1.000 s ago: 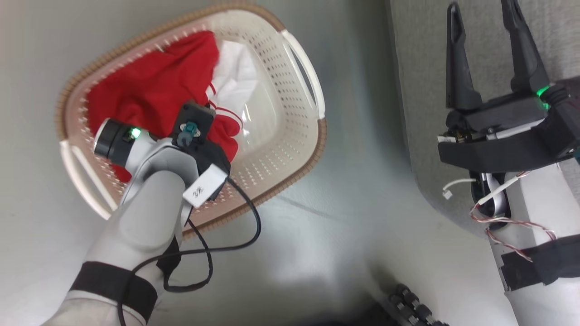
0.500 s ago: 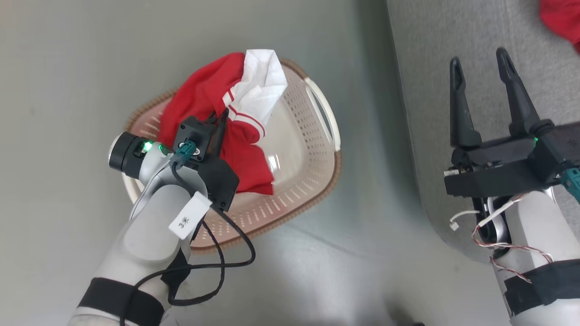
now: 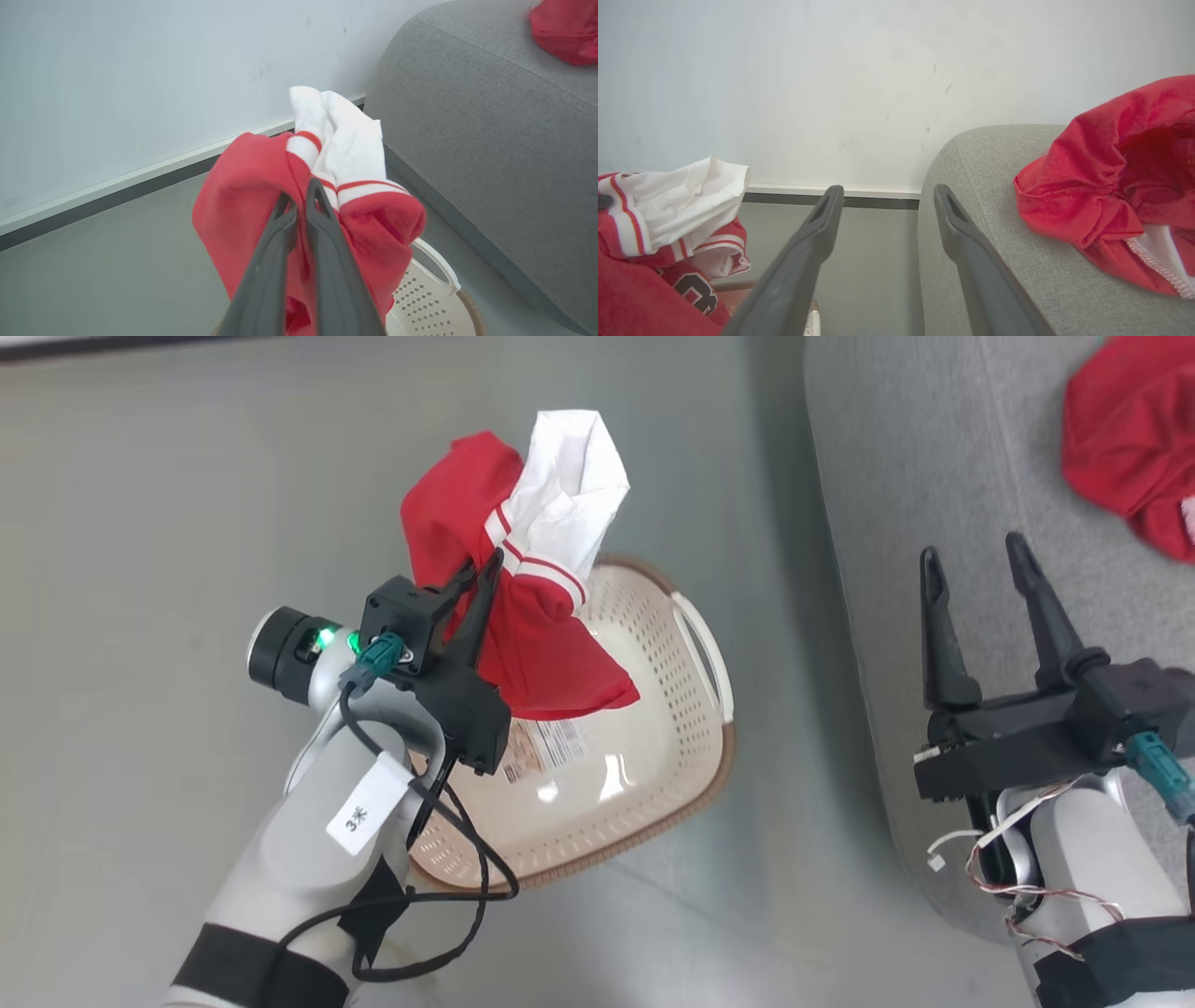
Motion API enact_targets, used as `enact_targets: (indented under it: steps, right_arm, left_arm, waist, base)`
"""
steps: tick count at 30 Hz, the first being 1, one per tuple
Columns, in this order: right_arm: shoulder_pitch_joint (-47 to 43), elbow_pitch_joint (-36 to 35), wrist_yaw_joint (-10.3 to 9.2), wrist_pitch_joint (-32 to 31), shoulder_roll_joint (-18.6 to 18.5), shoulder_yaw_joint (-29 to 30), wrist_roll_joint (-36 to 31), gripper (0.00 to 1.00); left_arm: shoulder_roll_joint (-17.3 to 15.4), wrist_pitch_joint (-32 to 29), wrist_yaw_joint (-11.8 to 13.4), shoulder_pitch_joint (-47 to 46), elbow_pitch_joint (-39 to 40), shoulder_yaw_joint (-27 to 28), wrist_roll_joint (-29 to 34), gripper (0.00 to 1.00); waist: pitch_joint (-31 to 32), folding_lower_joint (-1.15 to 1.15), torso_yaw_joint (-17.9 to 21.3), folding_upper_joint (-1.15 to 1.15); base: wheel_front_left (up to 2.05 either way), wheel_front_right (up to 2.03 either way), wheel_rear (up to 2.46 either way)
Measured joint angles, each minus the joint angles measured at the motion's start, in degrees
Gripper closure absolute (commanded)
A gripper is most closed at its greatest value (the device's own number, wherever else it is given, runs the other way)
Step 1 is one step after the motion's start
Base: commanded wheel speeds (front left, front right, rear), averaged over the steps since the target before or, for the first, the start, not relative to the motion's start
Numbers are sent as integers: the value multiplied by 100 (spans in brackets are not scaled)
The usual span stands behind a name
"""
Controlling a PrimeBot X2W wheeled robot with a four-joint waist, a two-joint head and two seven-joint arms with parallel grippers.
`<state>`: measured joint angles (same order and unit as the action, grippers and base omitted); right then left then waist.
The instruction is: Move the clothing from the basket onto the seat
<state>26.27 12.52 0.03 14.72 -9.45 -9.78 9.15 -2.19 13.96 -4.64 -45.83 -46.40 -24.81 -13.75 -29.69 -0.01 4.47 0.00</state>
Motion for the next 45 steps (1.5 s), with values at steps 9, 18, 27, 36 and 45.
enact_targets:
  steps: [9,18,27,36,45]
  right_arm:
    - [-165,318,110,-1,79,-149,0,0]
    - [-403,614,202,-1,132,-258,0,0]
    - [-708,832,283,-1,194,-368,0,0]
    - [-901,1079,404,-1,283,-649,-2,0]
    - [-1106,1378,634,-1,453,-1402,-29,0]
  left_arm:
    - [3,3,-105,313,260,59,-241,100]
    - [3,27,-154,495,516,79,-413,100]
    - [-2,-3,-194,784,666,70,-490,100]
    - [-1,-218,-200,1053,798,-7,-690,100]
    - [-2,-512,-242,1445,1036,-215,-845,100]
  waist:
    - [692,-1,-181,0]
    - [1380,0,-306,0]
    - [1995,0,-374,-1]
    - [2680,0,-416,0]
    - [3423,0,-422,0]
  base:
    - [0,0,0]
    - [0,0,0]
    - [0,0,0]
    - [0,0,0]
    - [0,0,0]
